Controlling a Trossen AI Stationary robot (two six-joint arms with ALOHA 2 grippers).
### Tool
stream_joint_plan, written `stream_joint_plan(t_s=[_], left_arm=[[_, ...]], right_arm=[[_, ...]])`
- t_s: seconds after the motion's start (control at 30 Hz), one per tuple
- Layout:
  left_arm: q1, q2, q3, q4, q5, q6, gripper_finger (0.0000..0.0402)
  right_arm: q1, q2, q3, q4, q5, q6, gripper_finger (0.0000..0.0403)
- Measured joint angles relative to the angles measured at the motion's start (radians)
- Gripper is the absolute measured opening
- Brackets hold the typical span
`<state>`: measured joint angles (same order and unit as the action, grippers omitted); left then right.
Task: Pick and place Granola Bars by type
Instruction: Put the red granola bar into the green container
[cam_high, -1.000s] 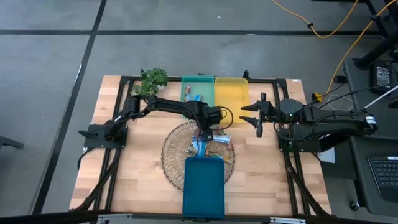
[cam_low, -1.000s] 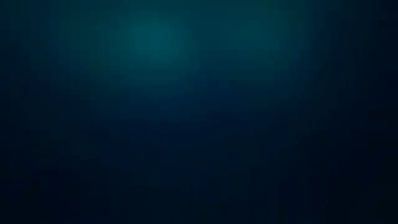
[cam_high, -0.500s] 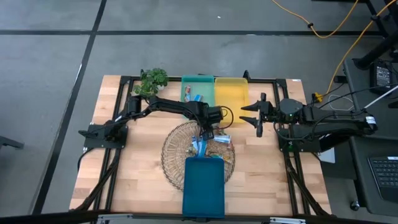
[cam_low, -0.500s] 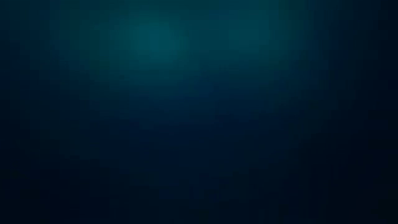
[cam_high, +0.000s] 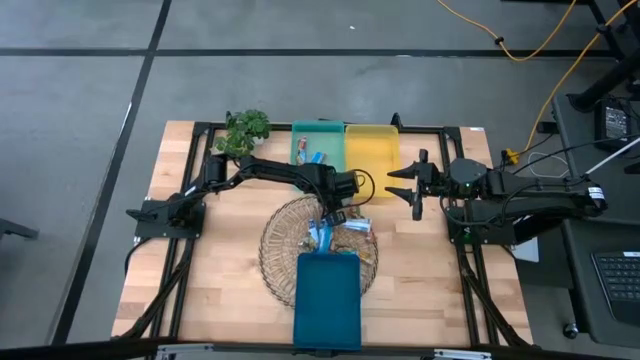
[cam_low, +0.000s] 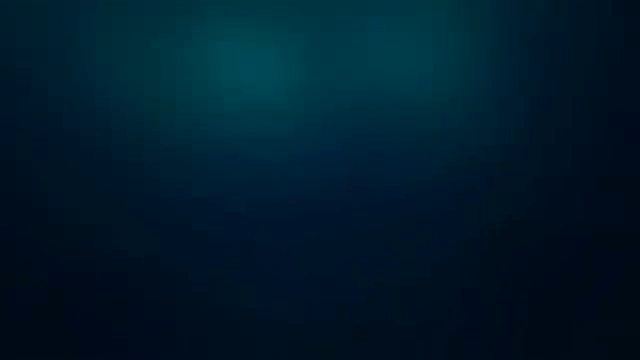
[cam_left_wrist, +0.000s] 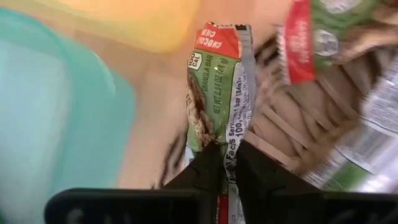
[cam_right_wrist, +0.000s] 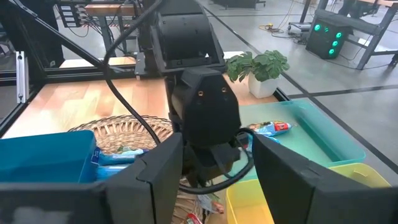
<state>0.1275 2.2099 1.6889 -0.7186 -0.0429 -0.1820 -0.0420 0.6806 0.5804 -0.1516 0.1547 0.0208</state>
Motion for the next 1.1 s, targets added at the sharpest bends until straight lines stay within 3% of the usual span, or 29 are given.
stream_joint_plan(t_s=[0.53, 1.1], left_arm=[[-0.01, -0.185, -0.001, -0.015, 0.0, -0.063, 0.0032], [0.014, -0.519, 0.001, -0.012, -0.053, -0.041, 0.003]], right_arm=[[0.0, 0.0, 0.0, -0.01, 0.001, -0.002, 0.0196], [0.0, 0.0, 0.0, -0.008, 0.001, 0.0, 0.0196]])
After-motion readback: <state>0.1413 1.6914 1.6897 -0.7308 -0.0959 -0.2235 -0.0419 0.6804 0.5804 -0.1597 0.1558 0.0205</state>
